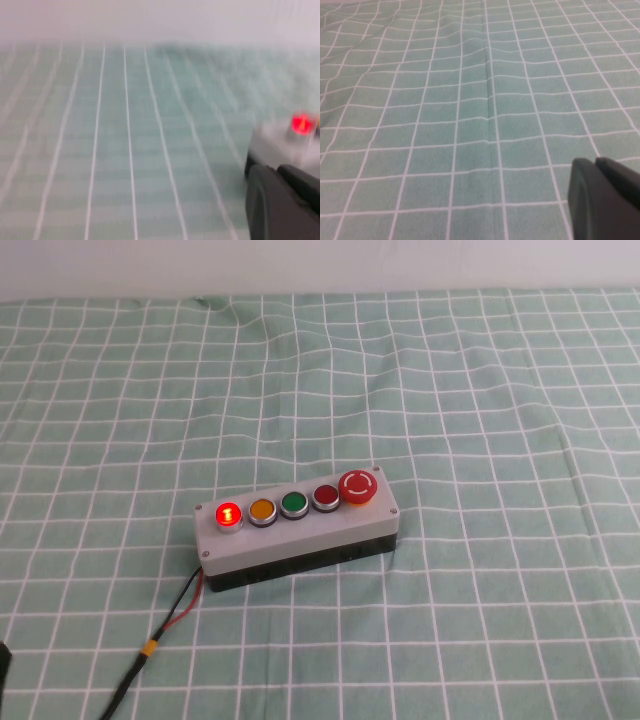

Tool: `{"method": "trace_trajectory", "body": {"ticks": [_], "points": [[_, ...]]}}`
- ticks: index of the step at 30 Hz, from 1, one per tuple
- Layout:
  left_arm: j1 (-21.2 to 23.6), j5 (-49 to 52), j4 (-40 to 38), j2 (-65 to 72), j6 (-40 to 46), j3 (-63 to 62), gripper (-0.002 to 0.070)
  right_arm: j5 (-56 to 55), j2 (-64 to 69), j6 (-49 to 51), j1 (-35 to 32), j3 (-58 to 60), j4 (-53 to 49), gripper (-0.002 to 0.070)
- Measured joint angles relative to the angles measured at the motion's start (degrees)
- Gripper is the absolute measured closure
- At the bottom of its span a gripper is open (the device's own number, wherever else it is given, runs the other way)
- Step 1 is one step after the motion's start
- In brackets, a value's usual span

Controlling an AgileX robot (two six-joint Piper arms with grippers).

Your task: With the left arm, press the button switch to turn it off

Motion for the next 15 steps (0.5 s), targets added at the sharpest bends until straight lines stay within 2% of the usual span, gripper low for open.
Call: {"method": "trace_trajectory", "body": {"ticks": [9, 15], "points": [[0.0, -30.94, 2.95, 0.0, 0.18, 0.0, 0.0677, 0.0, 0.0, 0.0, 0.0, 0.0, 0.0, 0.0694], [0.0, -41.75, 3.07, 0.0, 0.23, 0.0, 0.0677, 0.0, 0.0, 0.0, 0.0, 0.0, 0.0, 0.0694]]}}
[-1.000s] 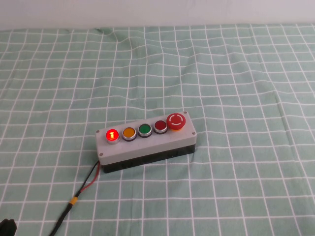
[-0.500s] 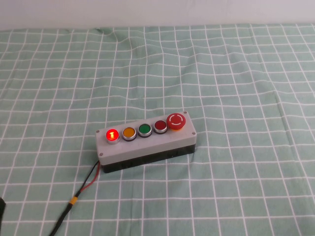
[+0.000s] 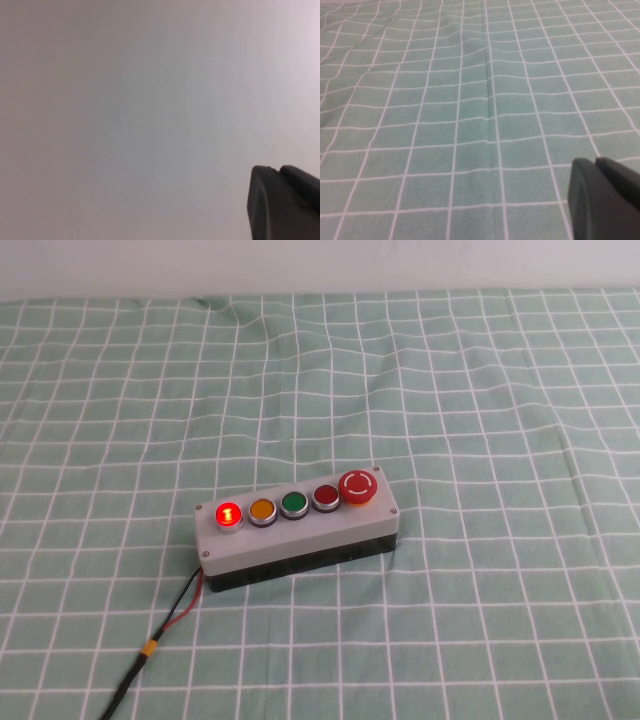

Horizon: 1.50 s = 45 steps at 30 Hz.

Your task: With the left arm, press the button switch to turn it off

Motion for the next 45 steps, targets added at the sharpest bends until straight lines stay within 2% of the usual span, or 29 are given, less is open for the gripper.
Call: {"method": "trace_trajectory", "body": {"ticks": [20, 25, 34, 45], "points": [[0.0, -6.46, -2.35, -0.13, -0.34, 0.0, 0.0677, 0.0, 0.0, 0.0, 0.0, 0.0, 0.0, 0.0694], [0.0, -4.11, -2.76, -0.13, -0.38, -3.87, 0.0677, 0.0, 0.0, 0.0, 0.0, 0.0, 0.0, 0.0694], [0.0, 21.72, -3.66, 1.86, -0.51, -24.63, 0.0677, 0.0, 0.0, 0.0, 0.0, 0.0, 0.0, 0.0694], [0.0, 57.15, -7.72, 24.34, -6.46, -50.73, 0.0677, 0.0, 0.0, 0.0, 0.0, 0.0, 0.0, 0.0694]]}}
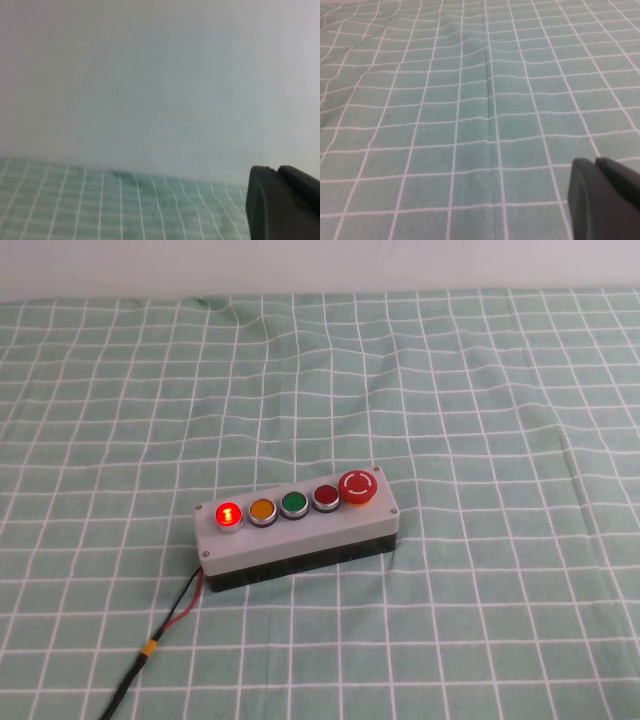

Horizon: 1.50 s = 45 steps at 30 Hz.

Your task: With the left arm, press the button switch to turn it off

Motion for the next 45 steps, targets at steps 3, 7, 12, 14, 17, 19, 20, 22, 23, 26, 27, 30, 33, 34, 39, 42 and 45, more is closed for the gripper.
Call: {"method": "trace_trajectory", "body": {"ticks": [3, 7, 12, 14, 17, 19, 20, 22, 23, 26, 27, 30, 33, 34, 39, 42, 45], "points": [[0.0, 8.28, -5.35, 7.55, 3.27, -5.88, 0.0677, 0.0, 0.0, 0.0, 0.0, 0.0, 0.0, 0.0694], [0.0, 17.49, -16.57, 16.83, 13.79, -11.77, 0.0677, 0.0, 0.0, 0.0, 0.0, 0.0, 0.0, 0.0694], [0.0, 19.28, -28.13, 25.32, 24.25, -13.63, 0.0677, 0.0, 0.0, 0.0, 0.0, 0.0, 0.0, 0.0694], [0.0, 17.81, -31.15, 28.15, 25.74, -13.74, 0.0677, 0.0, 0.0, 0.0, 0.0, 0.0, 0.0, 0.0694], [0.0, 16.94, -36.51, 31.92, 26.6, -13.74, 0.0677, 0.0, 0.0, 0.0, 0.0, 0.0, 0.0, 0.0694], [0.0, 17.46, -39.66, 34.22, 27.68, -13.74, 0.0677, 0.0, 0.0, 0.0, 0.0, 0.0, 0.0, 0.0694], [0.0, 18.08, -40.99, 35.52, 29.22, -13.74, 0.0677, 0.0, 0.0, 0.0, 0.0, 0.0, 0.0, 0.0694], [0.0, 19.55, -42.44, 37.94, 33.0, -13.74, 0.0677, 0.0, 0.0, 0.0, 0.0, 0.0, 0.0, 0.0694], [0.0, 20.33, -42.75, 39.27, 34.95, -13.74, 0.0677, 0.0, 0.0, 0.0, 0.0, 0.0, 0.0, 0.0694], [0.0, 21.86, -42.98, 42.91, 38.72, -13.74, 0.0677, 0.0, 0.0, 0.0, 0.0, 0.0, 0.0, 0.0694], [0.0, 22.01, -42.98, 43.69, 39.02, -13.74, 0.0677, 0.0, 0.0, 0.0, 0.0, 0.0, 0.0, 0.0694], [0.0, 22.01, -41.45, 45.8, 39.57, -13.74, 0.0677, 0.0, 0.0, 0.0, 0.0, 0.0, 0.0, 0.0694], [0.0, 21.9, -38.89, 47.43, 39.4, -13.74, 0.0677, 0.0, 0.0, 0.0, 0.0, 0.0, 0.0, 0.0694], [0.0, 21.9, -37.67, 47.95, 38.73, -13.74, 0.0677, 0.0, 0.0, 0.0, 0.0, 0.0, 0.0, 0.0694], [-3.15, 20.83, -30.09, 50.1, 34.55, -13.82, 0.0677, 0.0, 0.0, 0.0, 0.0, 0.0, 0.0, 0.0694], [-6.39, 19.49, -25.09, 50.93, 31.12, -13.82, 0.0677, 0.0, 0.0, 0.0, 0.0, 0.0, 0.0, 0.0694], [-8.92, 19.2, -18.87, 52.4, 24.8, -14.12, 0.0677, 0.0, 0.0, 0.0, 0.0, 0.0, 0.0, 0.0694]]}}
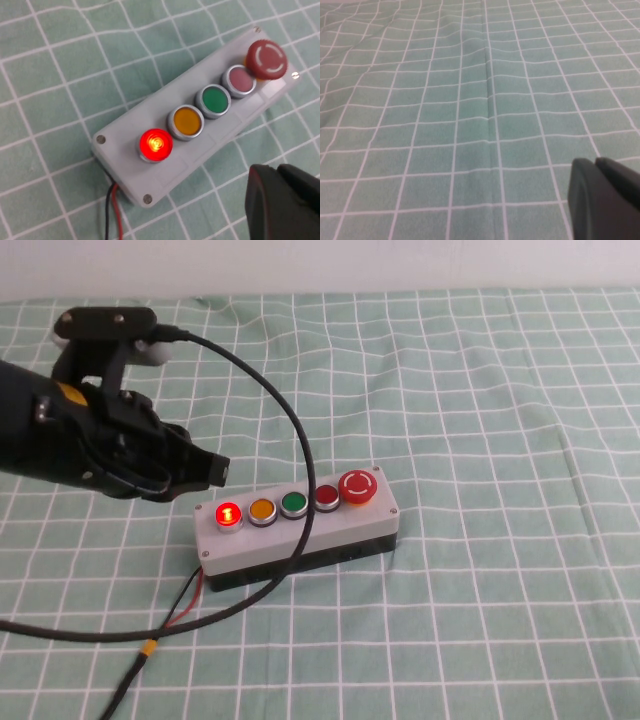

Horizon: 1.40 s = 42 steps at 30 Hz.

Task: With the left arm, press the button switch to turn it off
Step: Press the button to turn off

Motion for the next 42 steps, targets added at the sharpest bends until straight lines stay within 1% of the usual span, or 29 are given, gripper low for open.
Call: {"method": "trace_trajectory", "body": {"ticks": [2, 5, 27, 37, 42], "points": [[-0.63, 0.17, 3.86, 1.52, -3.56, -0.46, 0.0677, 0.0, 0.0, 0.0, 0.0, 0.0, 0.0, 0.0694], [-0.99, 0.26, 6.36, 3.82, -6.17, -1.43, 0.0677, 0.0, 0.0, 0.0, 0.0, 0.0, 0.0, 0.0694], [-1.21, -3.68, 5.7, 18.43, -7.24, -3.31, 0.0677, 0.0, 0.0, 0.0, 0.0, 0.0, 0.0, 0.0694], [-1.21, -2.74, 6.7, 20.03, -7.24, -4.4, 0.0677, 0.0, 0.0, 0.0, 0.0, 0.0, 0.0, 0.0694], [-1.24, -2.49, 7.69, 15.46, -7.24, -4.98, 0.0678, 0.0, 0.0, 0.0, 0.0, 0.0, 0.0, 0.0694]]}}
